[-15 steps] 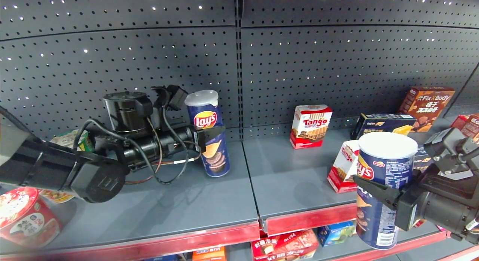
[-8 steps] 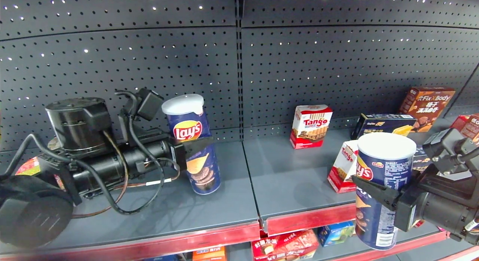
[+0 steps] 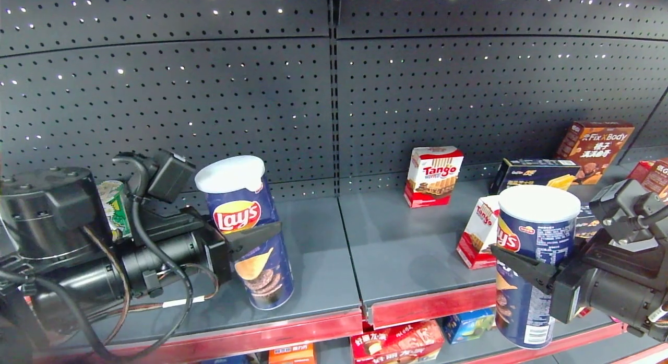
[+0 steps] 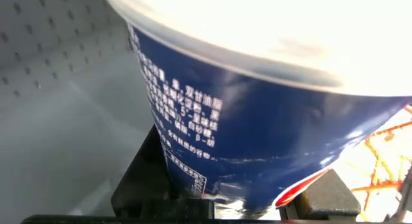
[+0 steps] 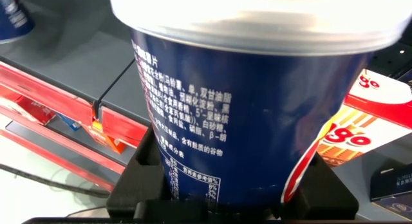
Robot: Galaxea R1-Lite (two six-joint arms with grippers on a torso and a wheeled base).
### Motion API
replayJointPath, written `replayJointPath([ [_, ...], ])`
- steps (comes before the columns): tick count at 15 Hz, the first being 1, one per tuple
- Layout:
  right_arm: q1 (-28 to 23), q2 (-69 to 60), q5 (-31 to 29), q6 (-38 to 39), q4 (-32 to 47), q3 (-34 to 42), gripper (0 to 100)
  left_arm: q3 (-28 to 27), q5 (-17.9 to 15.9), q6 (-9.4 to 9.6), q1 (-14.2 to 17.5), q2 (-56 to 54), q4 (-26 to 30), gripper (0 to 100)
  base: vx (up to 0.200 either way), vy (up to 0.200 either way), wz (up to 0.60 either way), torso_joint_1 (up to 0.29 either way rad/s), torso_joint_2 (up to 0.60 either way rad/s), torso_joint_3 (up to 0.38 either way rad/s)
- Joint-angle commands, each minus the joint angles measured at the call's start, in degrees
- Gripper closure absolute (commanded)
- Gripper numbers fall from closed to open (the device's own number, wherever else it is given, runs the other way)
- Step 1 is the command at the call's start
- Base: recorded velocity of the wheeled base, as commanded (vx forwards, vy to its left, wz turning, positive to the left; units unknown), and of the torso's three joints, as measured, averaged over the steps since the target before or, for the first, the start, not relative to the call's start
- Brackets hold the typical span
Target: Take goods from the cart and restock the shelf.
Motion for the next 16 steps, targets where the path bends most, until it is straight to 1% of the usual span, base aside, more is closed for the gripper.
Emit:
replayJointPath([
  [1,0.03,-0.02,0.02,-0.02,-0.02,-0.04,100,1.52,-0.06,-0.03,0.07,-1.05,-0.07,100,0.0,0.0,0.0,0.0,0.0,0.0],
  [14,-0.06,-0.11,0.02,-0.02,-0.02,-0.22,100,0.47,-0.23,-0.12,0.6,4.92,-0.6,100,0.0,0.0,0.0,0.0,0.0,0.0],
  [16,-0.06,-0.29,0.02,-0.02,-0.02,-0.22,100,0.2,-0.23,-0.12,1.13,5.8,-0.6,100,0.0,0.0,0.0,0.0,0.0,0.0],
])
